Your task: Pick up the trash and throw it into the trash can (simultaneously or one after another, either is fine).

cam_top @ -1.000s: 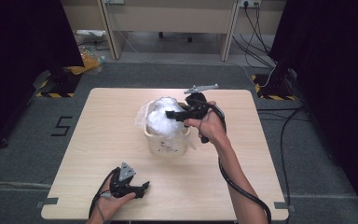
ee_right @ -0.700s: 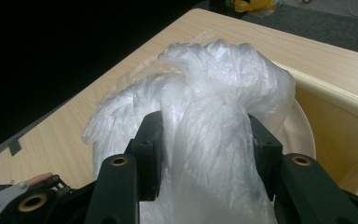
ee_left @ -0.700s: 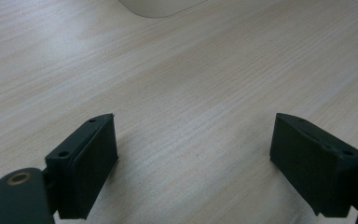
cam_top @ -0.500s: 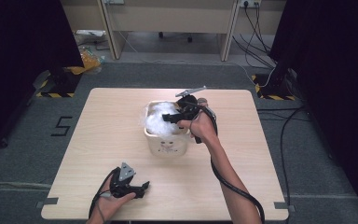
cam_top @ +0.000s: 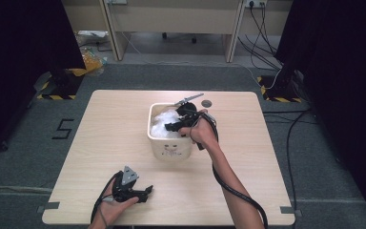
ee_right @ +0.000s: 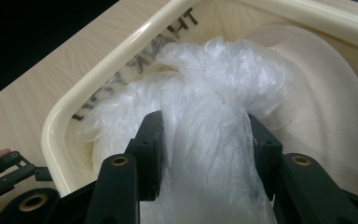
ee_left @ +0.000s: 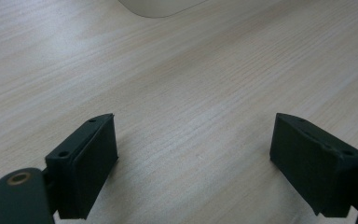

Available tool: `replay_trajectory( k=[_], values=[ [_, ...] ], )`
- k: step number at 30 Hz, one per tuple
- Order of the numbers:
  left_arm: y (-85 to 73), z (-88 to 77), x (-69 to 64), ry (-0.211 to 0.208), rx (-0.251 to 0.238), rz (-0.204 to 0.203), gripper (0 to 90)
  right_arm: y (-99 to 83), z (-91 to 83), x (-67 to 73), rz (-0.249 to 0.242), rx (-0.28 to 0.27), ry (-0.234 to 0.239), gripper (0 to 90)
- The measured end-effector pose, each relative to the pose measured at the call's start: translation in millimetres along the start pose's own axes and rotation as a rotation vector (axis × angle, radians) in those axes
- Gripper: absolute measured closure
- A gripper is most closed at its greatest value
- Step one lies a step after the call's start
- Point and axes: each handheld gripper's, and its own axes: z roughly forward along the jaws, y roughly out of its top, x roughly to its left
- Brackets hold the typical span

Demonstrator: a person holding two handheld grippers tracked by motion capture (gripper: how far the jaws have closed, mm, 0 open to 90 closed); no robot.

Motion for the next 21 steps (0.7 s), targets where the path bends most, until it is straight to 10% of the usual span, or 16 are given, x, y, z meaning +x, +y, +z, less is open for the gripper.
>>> replay_trajectory(
  k=[14,21],
  values=[
    [0.0,0.0,0.1,0.0,0.001,0.002,14.0,-1.3,7.6,0.4,-0.007,0.037,0.002,56.2],
    [-0.1,0.0,0.0,-0.001,0.001,0.0,14.0,1.1,-10.4,-4.5,0.074,-0.086,0.076,45.6]
  ],
)
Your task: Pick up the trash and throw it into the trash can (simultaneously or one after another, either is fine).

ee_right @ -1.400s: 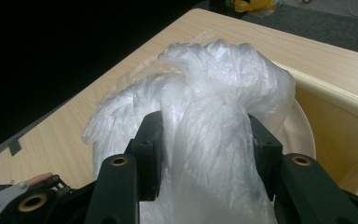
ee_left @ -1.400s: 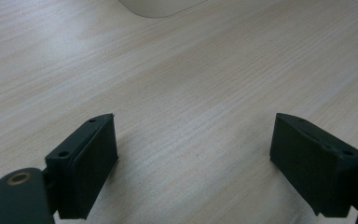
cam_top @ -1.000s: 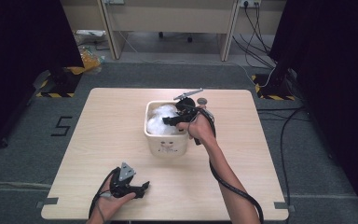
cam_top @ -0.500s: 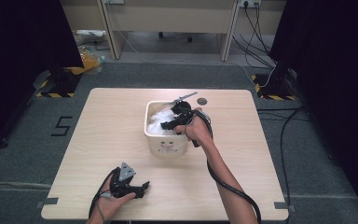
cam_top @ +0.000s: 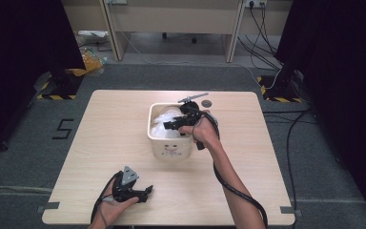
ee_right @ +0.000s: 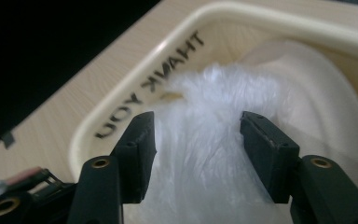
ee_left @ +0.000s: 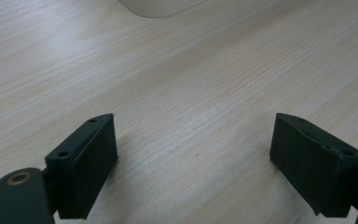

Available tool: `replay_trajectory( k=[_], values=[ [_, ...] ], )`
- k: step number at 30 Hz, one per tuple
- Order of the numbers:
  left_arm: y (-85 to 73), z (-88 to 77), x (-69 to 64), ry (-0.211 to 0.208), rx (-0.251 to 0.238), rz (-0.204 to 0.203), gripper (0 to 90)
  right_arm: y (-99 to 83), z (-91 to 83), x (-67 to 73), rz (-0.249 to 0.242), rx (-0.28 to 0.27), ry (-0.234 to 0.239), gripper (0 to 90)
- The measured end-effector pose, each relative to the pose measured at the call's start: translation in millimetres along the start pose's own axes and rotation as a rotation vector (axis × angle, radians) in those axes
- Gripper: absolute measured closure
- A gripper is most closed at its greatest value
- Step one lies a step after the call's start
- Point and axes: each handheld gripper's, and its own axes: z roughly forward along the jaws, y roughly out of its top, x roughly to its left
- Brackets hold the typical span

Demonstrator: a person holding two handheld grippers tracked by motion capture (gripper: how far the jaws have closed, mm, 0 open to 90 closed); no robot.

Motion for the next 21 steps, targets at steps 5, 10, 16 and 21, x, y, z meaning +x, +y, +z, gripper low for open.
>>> replay_trajectory(
  k=[5,10,16,21],
  values=[
    [0.0,0.0,0.0,0.0,0.0,0.0,14.0,8.1,-28.1,2.2,0.007,-0.086,0.02,43.5],
    [0.1,0.0,0.0,0.0,-0.001,-0.001,14.0,7.0,-54.2,0.0,0.004,-0.144,0.022,42.8],
    [0.1,-0.2,0.1,0.001,0.002,0.002,14.0,-3.9,-76.2,-10.1,0.013,-0.184,0.006,42.5],
    [0.1,-0.1,0.1,0.0,0.001,0.001,14.0,-20.6,-88.8,-19.0,0.027,-0.207,-0.007,42.0]
  ],
)
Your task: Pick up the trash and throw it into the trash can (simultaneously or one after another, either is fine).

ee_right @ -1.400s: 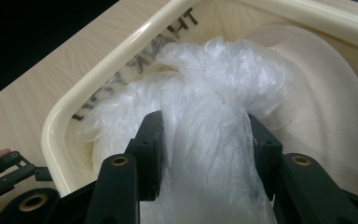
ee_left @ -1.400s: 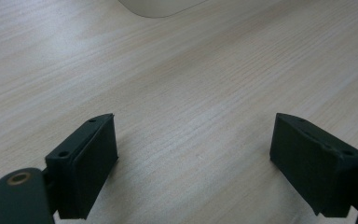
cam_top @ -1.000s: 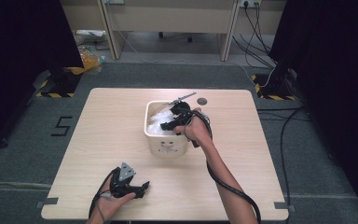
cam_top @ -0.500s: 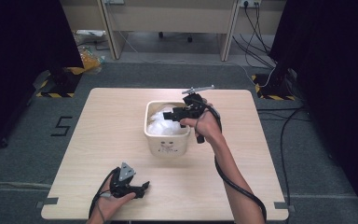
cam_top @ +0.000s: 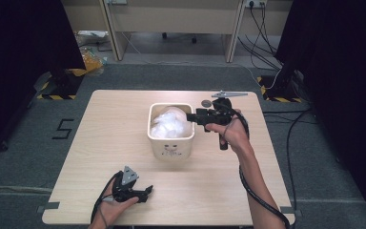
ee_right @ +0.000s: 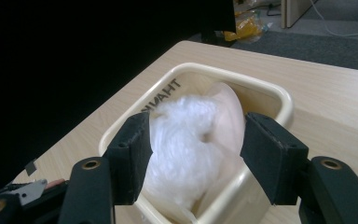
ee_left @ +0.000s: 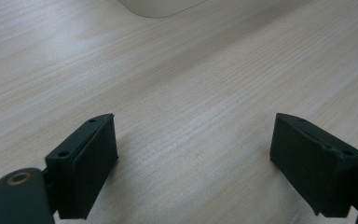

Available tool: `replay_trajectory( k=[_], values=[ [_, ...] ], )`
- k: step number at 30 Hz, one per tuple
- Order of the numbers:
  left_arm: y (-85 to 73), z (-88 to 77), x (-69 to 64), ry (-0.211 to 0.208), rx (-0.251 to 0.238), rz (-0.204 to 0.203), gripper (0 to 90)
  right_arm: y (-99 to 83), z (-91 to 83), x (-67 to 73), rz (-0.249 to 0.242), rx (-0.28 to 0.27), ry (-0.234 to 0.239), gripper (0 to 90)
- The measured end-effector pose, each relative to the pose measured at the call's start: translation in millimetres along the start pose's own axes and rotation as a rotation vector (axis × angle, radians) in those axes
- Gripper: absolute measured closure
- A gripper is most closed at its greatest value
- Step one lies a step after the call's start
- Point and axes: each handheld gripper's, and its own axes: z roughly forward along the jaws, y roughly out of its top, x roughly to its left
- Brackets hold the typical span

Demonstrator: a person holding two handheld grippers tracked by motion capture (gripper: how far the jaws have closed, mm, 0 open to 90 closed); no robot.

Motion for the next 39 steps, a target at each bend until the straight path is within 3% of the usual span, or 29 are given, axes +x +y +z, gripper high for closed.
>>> replay_trajectory(
  k=[10,20,24,31,39],
  values=[
    [-0.1,0.2,-0.2,0.001,-0.003,-0.003,14.0,-29.0,-25.6,-16.4,0.01,-0.01,-0.044,41.4],
    [0.0,0.1,0.0,0.001,-0.001,0.0,14.0,-52.9,-46.4,-22.9,0.014,-0.039,-0.073,39.5],
    [-0.1,0.2,-0.1,0.001,-0.003,-0.002,14.0,-63.1,-51.0,-24.3,0.022,-0.042,-0.08,37.7],
    [-0.1,0.2,-0.1,0.001,-0.003,-0.002,14.0,-83.9,-54.9,-23.5,-0.011,-0.026,-0.094,33.9],
    [-0.1,0.2,-0.1,0.001,-0.003,-0.002,14.0,-107.6,-56.0,-25.4,-0.002,-0.014,-0.109,32.8]
  ],
)
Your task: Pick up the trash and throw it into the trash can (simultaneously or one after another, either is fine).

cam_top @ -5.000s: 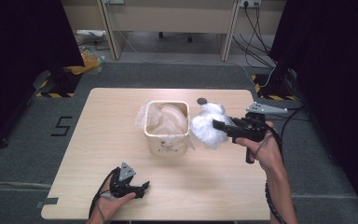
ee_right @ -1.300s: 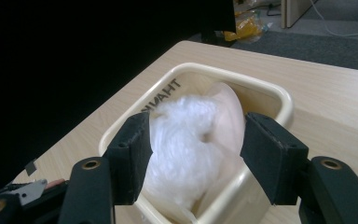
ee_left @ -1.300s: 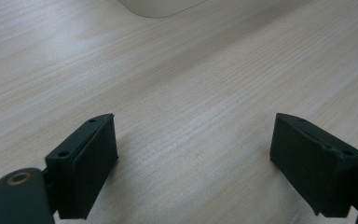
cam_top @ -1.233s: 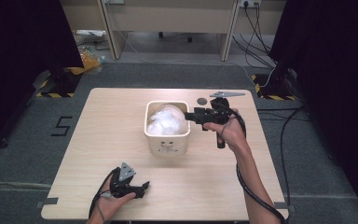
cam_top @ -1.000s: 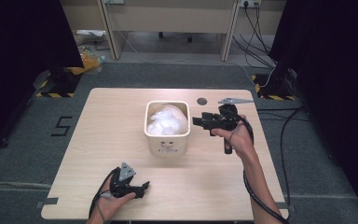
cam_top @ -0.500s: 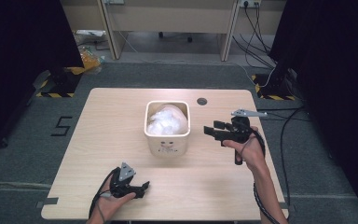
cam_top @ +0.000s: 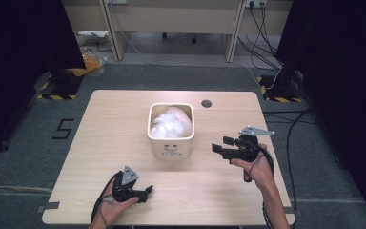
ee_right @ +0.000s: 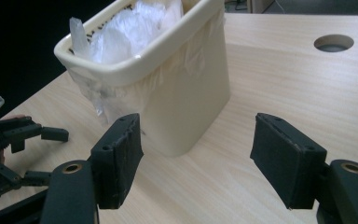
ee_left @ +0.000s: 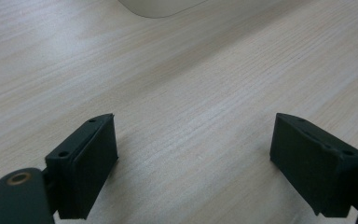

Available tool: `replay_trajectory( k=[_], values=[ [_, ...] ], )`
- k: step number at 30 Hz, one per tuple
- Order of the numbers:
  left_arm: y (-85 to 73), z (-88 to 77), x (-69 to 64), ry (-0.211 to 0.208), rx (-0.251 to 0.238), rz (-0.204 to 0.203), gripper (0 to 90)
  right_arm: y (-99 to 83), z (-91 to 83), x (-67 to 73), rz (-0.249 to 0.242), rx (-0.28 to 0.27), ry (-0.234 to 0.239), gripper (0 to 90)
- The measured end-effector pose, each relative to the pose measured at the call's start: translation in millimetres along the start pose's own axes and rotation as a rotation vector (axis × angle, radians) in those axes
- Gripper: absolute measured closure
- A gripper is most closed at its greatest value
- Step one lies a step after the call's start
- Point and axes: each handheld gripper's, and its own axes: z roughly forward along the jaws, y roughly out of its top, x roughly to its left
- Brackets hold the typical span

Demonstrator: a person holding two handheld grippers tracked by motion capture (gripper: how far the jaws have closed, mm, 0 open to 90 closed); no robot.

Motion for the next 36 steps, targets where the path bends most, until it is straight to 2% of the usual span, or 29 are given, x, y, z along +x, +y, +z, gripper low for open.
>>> replay_trajectory(
  k=[9,23,28,36],
  values=[
    [0.0,0.0,0.0,0.0,0.0,0.0,14.0,-20.2,0.8,1.9,0.006,0.014,0.009,31.5],
    [0.0,0.0,0.0,0.0,0.0,0.0,14.0,-48.5,2.5,2.8,0.015,0.061,-0.002,31.4],
    [0.0,0.0,0.0,0.0,0.0,0.0,14.0,-58.5,0.0,1.3,-0.002,0.06,-0.043,31.4],
    [0.0,0.0,0.0,0.0,0.0,0.0,14.0,-75.5,-2.1,-4.4,-0.014,0.088,-0.09,31.4]
  ],
)
